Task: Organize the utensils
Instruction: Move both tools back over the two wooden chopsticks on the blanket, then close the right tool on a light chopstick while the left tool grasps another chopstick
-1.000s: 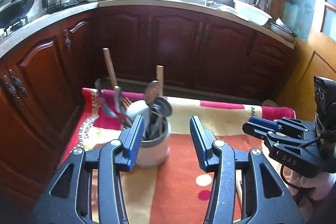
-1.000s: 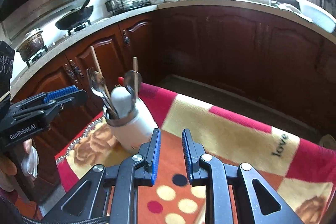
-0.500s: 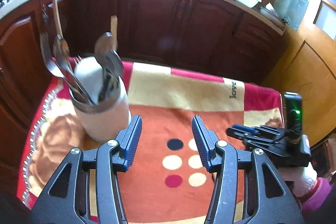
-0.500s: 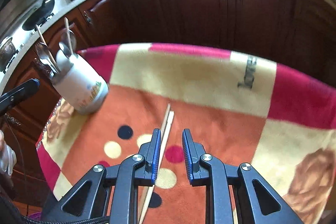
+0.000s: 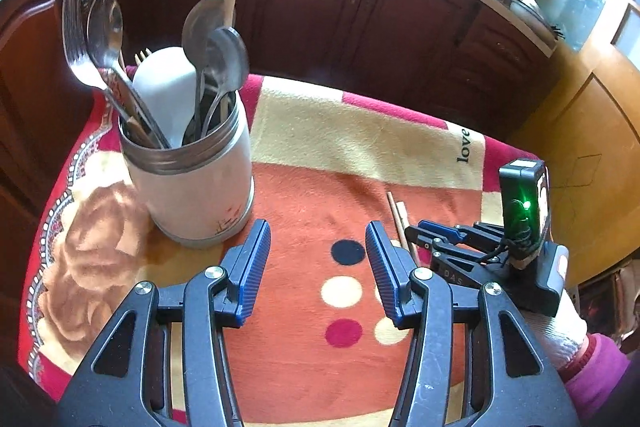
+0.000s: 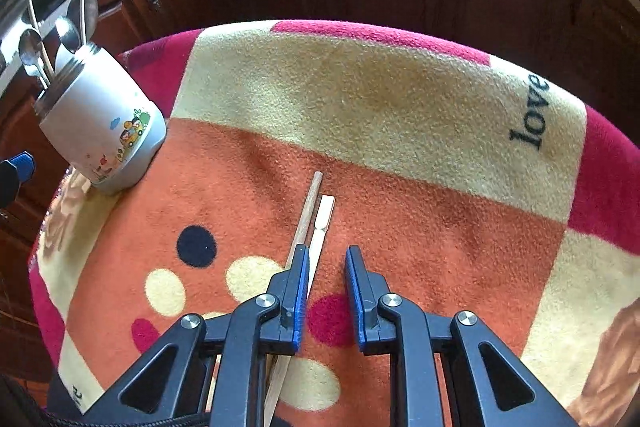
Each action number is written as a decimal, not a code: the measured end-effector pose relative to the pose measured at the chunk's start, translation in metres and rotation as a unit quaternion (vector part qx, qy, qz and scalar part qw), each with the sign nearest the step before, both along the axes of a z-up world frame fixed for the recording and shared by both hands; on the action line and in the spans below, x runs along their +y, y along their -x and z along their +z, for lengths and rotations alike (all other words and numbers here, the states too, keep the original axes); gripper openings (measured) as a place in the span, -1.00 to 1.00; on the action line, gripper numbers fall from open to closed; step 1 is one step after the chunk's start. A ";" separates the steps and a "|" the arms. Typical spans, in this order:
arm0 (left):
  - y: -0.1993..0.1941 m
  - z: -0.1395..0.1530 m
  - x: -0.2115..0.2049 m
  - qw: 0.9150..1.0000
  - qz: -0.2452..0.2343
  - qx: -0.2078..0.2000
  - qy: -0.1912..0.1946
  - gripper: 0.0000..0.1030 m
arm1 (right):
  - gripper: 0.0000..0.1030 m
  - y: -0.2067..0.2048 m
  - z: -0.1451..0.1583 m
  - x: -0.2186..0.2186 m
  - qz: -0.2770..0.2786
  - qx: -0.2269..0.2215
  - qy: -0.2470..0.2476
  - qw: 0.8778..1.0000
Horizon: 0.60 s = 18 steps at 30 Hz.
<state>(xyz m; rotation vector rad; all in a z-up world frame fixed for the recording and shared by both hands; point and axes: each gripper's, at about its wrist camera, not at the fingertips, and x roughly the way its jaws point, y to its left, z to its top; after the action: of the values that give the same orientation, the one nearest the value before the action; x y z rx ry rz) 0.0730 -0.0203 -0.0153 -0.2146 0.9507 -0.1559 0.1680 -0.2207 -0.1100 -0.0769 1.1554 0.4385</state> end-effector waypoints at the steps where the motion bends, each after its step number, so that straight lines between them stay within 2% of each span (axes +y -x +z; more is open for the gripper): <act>1: 0.000 -0.001 0.000 1.000 0.000 0.001 0.001 -0.05 | -0.66 0.000 0.000 0.003 0.006 0.005 0.003 1.000; 4: -0.002 -0.004 -0.002 1.000 -0.002 0.006 0.004 -0.05 | -0.67 0.003 -0.001 0.015 0.018 -0.001 0.030 0.999; 5: -0.002 -0.004 -0.002 1.000 -0.003 0.007 0.003 -0.05 | -0.72 0.003 -0.001 0.017 0.018 -0.004 0.033 0.999; 6: -0.001 -0.004 -0.004 1.000 -0.006 0.008 0.003 -0.05 | -0.83 0.003 -0.001 0.017 0.015 -0.004 0.033 0.999; 8: -0.001 -0.003 -0.006 1.000 -0.012 0.008 0.004 -0.05 | -0.89 0.004 0.001 0.016 0.015 -0.002 0.024 1.000; 13: -0.009 -0.006 -0.017 0.999 -0.025 0.013 0.018 -0.05 | -0.91 0.010 0.008 -0.011 0.003 -0.006 0.017 1.000; 18: -0.032 -0.024 -0.043 0.996 -0.042 0.050 0.053 -0.05 | -0.91 0.008 0.005 -0.038 -0.025 0.033 -0.005 0.999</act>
<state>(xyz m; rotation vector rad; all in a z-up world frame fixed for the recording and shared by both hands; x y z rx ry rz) 0.1046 -0.0637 -0.0390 -0.2824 1.0524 -0.2761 0.1601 -0.2586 -0.1048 -0.0244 1.2166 0.4057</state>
